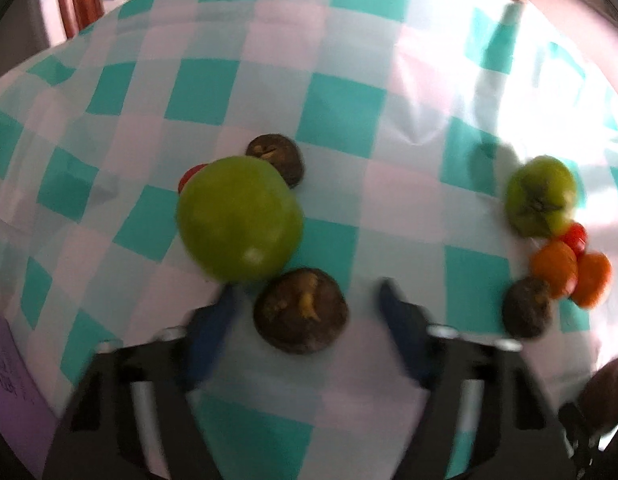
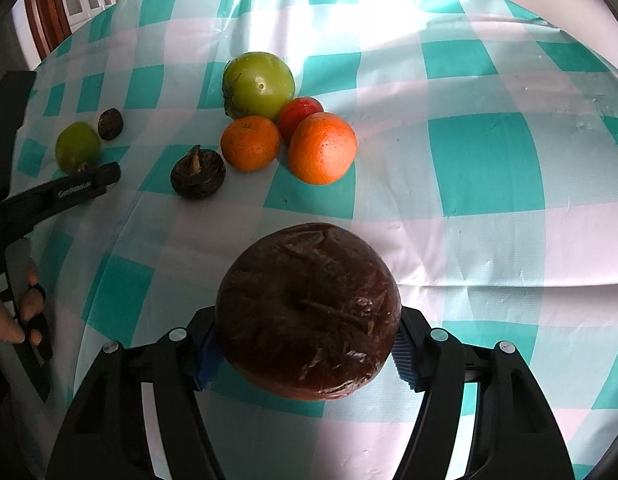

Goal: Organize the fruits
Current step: 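Grasp the dark red apple with the right tool while the left tool grasps a brown mangosteen, then carry the apple and mangosteen in both tools over the purple-rimmed white box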

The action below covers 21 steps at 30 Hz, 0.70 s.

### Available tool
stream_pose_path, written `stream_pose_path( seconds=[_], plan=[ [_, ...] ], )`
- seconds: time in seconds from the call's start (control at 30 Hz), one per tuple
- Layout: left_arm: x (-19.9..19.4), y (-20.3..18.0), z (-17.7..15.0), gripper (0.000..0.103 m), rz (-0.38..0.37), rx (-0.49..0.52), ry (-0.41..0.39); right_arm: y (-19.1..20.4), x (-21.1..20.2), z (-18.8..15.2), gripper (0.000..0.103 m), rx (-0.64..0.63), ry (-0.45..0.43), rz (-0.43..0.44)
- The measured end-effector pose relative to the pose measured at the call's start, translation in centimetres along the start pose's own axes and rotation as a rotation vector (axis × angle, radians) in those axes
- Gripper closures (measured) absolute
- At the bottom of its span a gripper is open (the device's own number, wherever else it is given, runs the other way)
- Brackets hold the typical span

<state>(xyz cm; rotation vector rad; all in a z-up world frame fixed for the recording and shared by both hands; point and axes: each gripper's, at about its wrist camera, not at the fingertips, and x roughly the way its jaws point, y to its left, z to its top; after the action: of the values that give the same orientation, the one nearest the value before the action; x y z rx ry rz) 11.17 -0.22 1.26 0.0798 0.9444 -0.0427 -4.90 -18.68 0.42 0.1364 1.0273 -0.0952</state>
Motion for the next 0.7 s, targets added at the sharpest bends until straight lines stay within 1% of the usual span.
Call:
stream_pose_path(
  seconds=[0.03,0.07,0.1,0.17,0.2,0.23,0.27,0.3,0.37,0.4,0.43,0.47,0.5,0.53,0.57,0.6,0.67,0.7],
  plan=[
    [-1.1,-0.1,-1.4,0.059,-0.006,0.032,0.007,0.1,0.1,0.1,0.038,-0.004,0.007,0.007],
    [-1.5,-0.2,-1.9,0.059,-0.012,0.035,0.013,0.1,0.0,0.0,0.038,-0.011,0.008,0.008],
    [-2.7,-0.3,-3.6,0.059,-0.029,0.053,0.031,0.1,-0.1,-0.2,0.038,-0.015,0.009,0.010],
    [-3.7,-0.5,-5.4,0.060,-0.047,0.067,0.048,0.2,-0.5,-0.4,0.038,-0.033,0.019,0.015],
    [-5.2,-0.6,-7.0,0.060,-0.059,0.084,0.059,0.2,-0.7,-0.7,0.038,-0.041,0.029,0.021],
    [-6.1,-1.1,-8.0,0.060,-0.065,0.099,0.077,0.1,-0.8,-0.8,0.038,-0.047,0.035,0.022],
    [-6.6,-1.2,-8.6,0.060,-0.069,0.109,0.082,0.0,-1.0,-1.1,0.038,-0.051,0.044,0.030],
    [-7.7,-1.5,-9.9,0.060,-0.075,0.132,0.088,-0.1,-1.2,-1.4,0.038,-0.059,0.054,0.035],
    [-9.5,-1.7,-11.8,0.060,-0.101,0.161,0.097,-0.3,-1.7,-1.9,0.038,-0.078,0.084,0.049],
    [-10.7,-2.9,-13.2,0.060,-0.115,0.179,0.118,-0.2,-2.2,-2.6,0.038,-0.087,0.098,0.064],
    [-11.6,-3.4,-13.8,0.060,-0.111,0.191,0.129,-0.2,-2.6,-3.1,0.039,-0.104,0.110,0.072],
    [-13.5,-4.4,-15.9,0.060,-0.108,0.211,0.147,-0.2,-3.0,-3.7,0.039,-0.126,0.118,0.076],
    [-13.8,-4.5,-16.2,0.060,-0.110,0.214,0.149,-0.2,-3.4,-4.3,0.039,-0.146,0.130,0.081],
    [-14.8,-5.9,-17.0,0.060,-0.092,0.254,0.169,-0.3,-3.9,-5.1,0.038,-0.165,0.142,0.093],
    [-15.2,-6.2,-17.1,0.060,-0.085,0.266,0.175,-0.3,-4.3,-5.8,0.039,-0.187,0.152,0.100],
    [-16.3,-7.2,-16.4,0.060,-0.063,0.300,0.207,-0.5,-5.0,-6.7,0.039,-0.201,0.166,0.125],
    [-17.3,-7.1,-17.0,0.060,-0.080,0.291,0.191,-0.8,-6.1,-8.3,0.039,-0.248,0.190,0.151],
    [-17.4,-7.0,-17.9,0.060,-0.085,0.268,0.149,-1.0,-6.6,-8.8,0.039,-0.268,0.207,0.162]
  ],
)
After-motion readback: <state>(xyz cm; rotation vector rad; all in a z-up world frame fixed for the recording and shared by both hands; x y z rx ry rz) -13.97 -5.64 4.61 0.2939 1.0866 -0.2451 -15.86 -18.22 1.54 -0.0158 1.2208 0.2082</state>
